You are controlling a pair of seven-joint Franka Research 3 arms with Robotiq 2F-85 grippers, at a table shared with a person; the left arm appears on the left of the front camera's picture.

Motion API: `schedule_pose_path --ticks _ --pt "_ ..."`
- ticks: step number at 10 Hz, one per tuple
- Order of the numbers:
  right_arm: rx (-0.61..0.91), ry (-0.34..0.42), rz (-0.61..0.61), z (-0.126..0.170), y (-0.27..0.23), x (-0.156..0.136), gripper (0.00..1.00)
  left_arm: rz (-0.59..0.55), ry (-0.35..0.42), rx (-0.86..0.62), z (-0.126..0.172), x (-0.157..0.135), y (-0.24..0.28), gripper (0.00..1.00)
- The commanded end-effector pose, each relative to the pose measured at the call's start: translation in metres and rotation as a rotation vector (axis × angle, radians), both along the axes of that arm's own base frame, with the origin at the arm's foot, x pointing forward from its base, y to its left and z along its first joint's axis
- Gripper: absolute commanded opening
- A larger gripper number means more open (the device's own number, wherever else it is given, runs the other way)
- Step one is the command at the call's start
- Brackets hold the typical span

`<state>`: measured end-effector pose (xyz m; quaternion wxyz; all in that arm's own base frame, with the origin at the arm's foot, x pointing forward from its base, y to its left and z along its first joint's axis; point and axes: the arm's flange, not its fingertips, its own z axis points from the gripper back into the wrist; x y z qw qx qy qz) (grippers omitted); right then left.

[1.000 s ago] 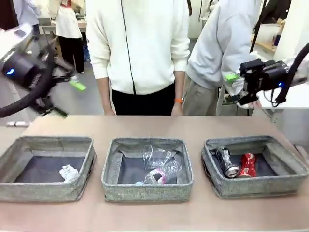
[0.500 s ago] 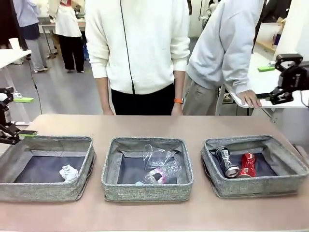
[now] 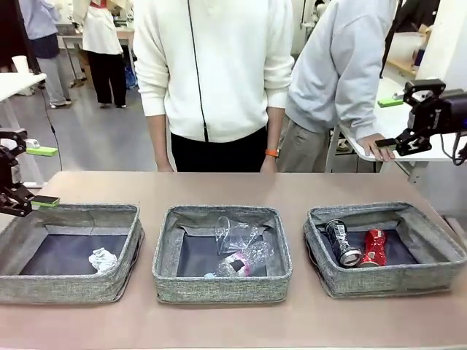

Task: Sort the waste into the appropriate baskets.
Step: Place the picked waste into the Fabric basket indicated by the person.

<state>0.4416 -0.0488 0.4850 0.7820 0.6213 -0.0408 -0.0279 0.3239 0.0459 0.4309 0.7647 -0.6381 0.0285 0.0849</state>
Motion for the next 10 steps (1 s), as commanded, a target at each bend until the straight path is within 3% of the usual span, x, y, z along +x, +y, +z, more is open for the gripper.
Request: schedule_pose_path --ticks 1,10 --pt "0.013 -0.013 -0.007 0.0039 -0.0009 0.0044 1.00 0.003 -0.007 0.007 0.0015 -0.0017 0.0029 1.00" --pt "0.013 -0.013 -0.007 0.0039 -0.0009 0.0044 1.00 0.003 -0.007 0.007 0.0015 -0.0017 0.0029 1.00"
